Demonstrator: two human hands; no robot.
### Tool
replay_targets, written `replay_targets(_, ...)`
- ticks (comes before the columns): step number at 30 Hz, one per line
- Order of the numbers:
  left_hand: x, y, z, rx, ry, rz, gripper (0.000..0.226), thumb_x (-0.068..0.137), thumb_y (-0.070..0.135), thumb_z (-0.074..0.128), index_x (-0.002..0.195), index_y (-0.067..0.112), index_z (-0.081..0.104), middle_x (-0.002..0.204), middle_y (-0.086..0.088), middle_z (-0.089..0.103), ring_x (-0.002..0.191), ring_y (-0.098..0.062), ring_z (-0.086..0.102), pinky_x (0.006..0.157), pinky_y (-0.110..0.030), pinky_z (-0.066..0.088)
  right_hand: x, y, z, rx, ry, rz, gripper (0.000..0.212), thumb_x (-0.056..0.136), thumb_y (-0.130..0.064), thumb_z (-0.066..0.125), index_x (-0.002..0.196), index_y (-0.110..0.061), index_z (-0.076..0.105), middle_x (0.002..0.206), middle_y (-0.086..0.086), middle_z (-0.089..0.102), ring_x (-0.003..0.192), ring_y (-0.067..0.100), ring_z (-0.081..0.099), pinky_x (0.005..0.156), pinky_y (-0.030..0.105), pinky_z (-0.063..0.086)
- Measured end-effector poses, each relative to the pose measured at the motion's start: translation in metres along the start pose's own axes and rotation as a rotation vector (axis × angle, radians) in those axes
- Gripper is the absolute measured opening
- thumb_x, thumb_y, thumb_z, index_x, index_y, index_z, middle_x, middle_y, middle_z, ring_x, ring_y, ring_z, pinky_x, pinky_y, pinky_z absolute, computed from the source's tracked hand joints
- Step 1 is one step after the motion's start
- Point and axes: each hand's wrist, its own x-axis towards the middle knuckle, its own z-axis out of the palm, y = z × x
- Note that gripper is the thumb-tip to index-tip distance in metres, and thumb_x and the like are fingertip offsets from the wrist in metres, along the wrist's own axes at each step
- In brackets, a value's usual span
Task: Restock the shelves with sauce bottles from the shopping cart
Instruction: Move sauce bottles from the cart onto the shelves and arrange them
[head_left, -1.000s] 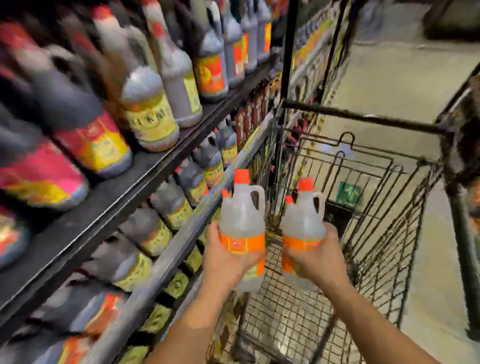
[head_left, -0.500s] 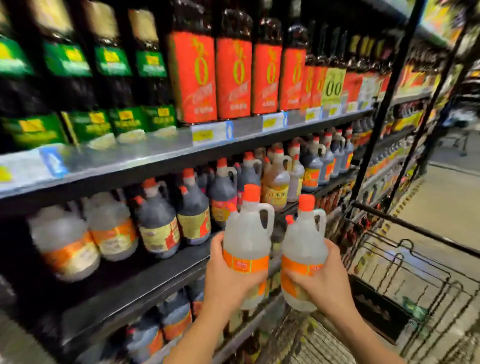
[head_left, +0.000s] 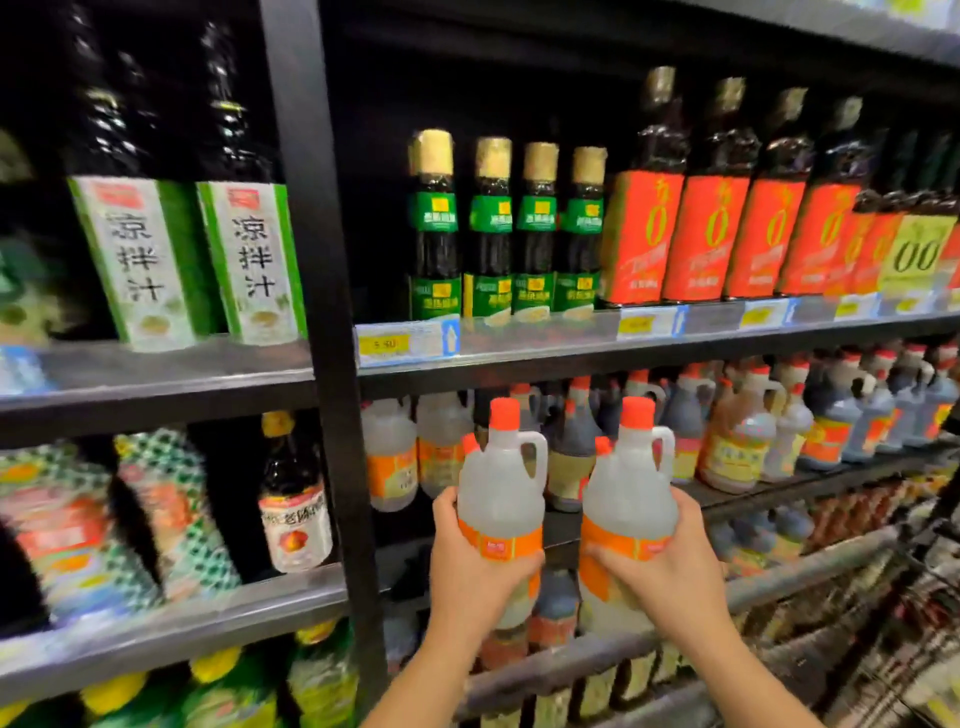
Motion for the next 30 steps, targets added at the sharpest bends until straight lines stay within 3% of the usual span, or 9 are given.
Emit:
replay_targets(3,0.007,-0.007,-0.005,0.020,0.080,-0.010,0.094,0.051,0.037,0.091,0.121,0.043,0.029,0.107,0.029,0.049,0.092,0.011,0.052,0.066,-0.010,0.043,0.006,0.001,0.013,0.041,-0.070,0.008,0.091,0.052,-0.031,0.092,0.124,-0.038,0.037,0.111,-0.010,0.057,0.096,0.014,0.057,0.071,0.028,0.043)
replay_targets(9,0.026,-0.024,-0.006,0.085,0.246,-0.059,0.100,0.050,0.025,0.094,0.123,0.040,0.027,0.106,0.027,0.047,0.087,0.010,0.052,0.061,-0.004,0.043,0.024,0.004,0.032,0.100,-0.175,-0.035,0.088,0.050,-0.034,0.091,0.117,-0.046,0.035,0.105,-0.026,0.051,0.090,-0.010,0.053,0.065,0.016,0.042)
replay_targets(13,0.035,-0.037,-0.004,0.123,0.353,-0.103,0.103,0.052,0.029,0.093,0.130,0.038,0.027,0.119,0.007,0.053,0.103,-0.014,0.055,0.080,-0.027,0.045,0.035,0.010,0.044,0.105,-0.259,-0.049,0.088,0.049,-0.036,0.090,0.114,-0.049,0.033,0.107,-0.023,0.052,0.091,-0.004,0.054,0.066,0.020,0.043)
replay_targets(18,0.049,-0.046,-0.005,0.181,0.449,-0.131,0.102,0.052,0.031,0.092,0.129,0.038,0.026,0.123,0.001,0.051,0.108,-0.018,0.054,0.089,-0.036,0.050,0.046,0.016,0.057,0.141,-0.333,-0.071,0.086,0.050,-0.038,0.090,0.109,-0.058,0.031,0.106,-0.026,0.053,0.092,-0.008,0.053,0.065,0.014,0.041)
replay_targets(22,0.060,-0.051,-0.009,0.252,0.517,-0.219,0.099,0.052,0.035,0.089,0.126,0.041,0.023,0.119,-0.005,0.040,0.099,-0.023,0.046,0.089,-0.038,0.047,0.052,0.017,0.067,0.170,-0.370,-0.087,0.091,0.048,-0.039,0.090,0.118,-0.050,0.033,0.109,-0.026,0.051,0.095,-0.005,0.054,0.068,0.015,0.043)
replay_targets(26,0.074,-0.054,-0.014,0.300,0.543,-0.235,0.087,0.053,0.033,0.090,0.113,0.035,0.027,0.116,-0.004,0.043,0.107,-0.029,0.050,0.092,-0.043,0.049,0.056,0.016,0.076,0.184,-0.389,-0.115,0.091,0.045,-0.043,0.087,0.118,-0.047,0.033,0.108,-0.026,0.052,0.096,-0.006,0.054,0.068,0.016,0.044)
replay_targets(30,0.087,-0.057,-0.017,0.333,0.585,-0.221,0.094,0.055,0.023,0.092,0.129,0.015,0.035,0.125,-0.007,0.041,0.116,-0.029,0.050,0.093,-0.042,0.050,0.055,0.016,0.083,0.204,-0.399,-0.107,0.093,0.045,-0.041,0.088,0.121,-0.046,0.034,0.109,-0.027,0.051,0.099,-0.004,0.054,0.073,0.022,0.047)
